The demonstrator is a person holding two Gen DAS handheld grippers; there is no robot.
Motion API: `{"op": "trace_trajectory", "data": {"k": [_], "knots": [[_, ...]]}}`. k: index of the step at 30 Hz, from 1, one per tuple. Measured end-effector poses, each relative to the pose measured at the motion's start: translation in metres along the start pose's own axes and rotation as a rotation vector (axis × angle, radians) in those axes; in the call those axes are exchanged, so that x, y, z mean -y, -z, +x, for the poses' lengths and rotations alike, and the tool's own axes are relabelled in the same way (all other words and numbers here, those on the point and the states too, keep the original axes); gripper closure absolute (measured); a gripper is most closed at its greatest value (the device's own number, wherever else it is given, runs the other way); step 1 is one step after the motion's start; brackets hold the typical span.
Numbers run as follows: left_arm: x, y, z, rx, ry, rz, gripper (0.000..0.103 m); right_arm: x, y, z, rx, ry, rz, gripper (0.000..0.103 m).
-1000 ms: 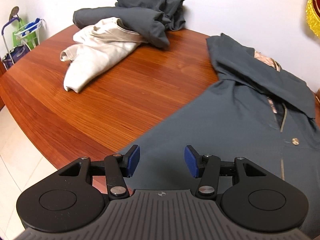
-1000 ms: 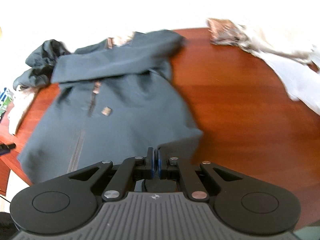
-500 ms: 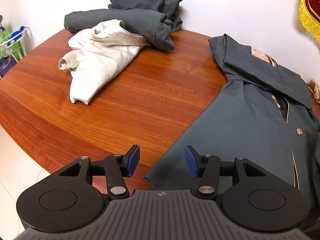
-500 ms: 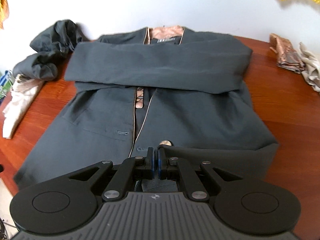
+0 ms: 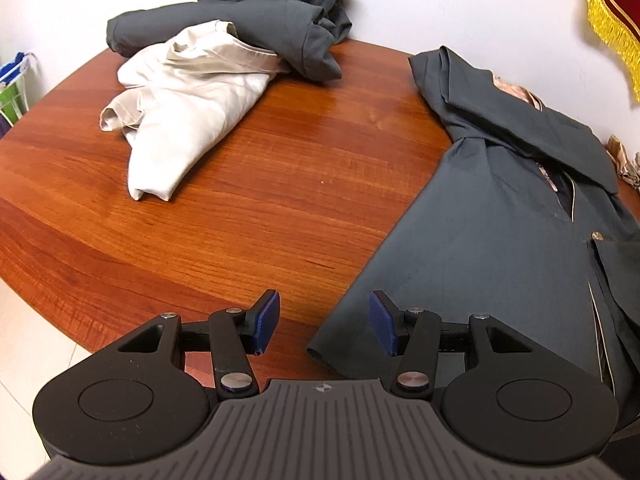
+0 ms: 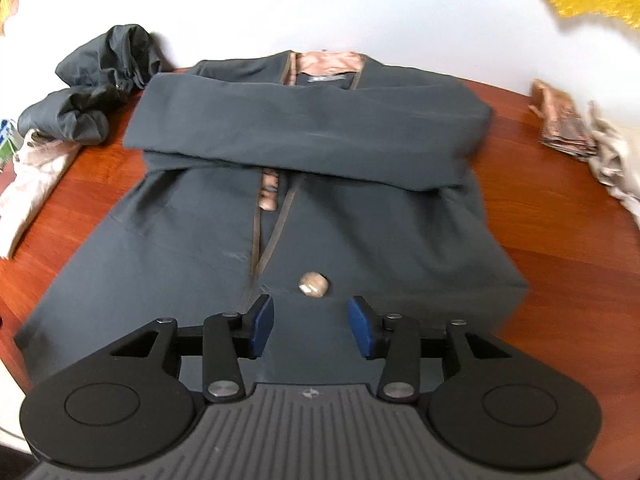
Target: Fold clothes
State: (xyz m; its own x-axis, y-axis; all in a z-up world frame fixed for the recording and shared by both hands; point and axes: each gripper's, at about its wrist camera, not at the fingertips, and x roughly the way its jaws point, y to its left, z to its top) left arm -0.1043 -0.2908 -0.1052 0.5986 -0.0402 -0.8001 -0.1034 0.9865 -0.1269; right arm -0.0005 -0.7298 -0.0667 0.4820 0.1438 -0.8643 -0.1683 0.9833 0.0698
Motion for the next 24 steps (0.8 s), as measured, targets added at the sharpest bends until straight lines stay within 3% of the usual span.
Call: {"op": "trace_trajectory", "data": {"k": [10, 18, 24], "knots": [[0.013, -0.005, 0.009, -0.027, 0.025, 0.093, 0.05, 0.045, 0.071, -0.031, -0.065, 0.064, 0.046, 0.055], [0.017, -0.004, 0.013, -0.057, 0.022, 0.136, 0.05, 0.042, 0.127, -0.03, -0.108, 0.079, 0.003, 0.053], [0.021, -0.004, 0.019, -0.081, 0.031, 0.181, 0.05, 0.034, 0.144, -0.023, -0.1, 0.125, -0.025, 0.053]]}}
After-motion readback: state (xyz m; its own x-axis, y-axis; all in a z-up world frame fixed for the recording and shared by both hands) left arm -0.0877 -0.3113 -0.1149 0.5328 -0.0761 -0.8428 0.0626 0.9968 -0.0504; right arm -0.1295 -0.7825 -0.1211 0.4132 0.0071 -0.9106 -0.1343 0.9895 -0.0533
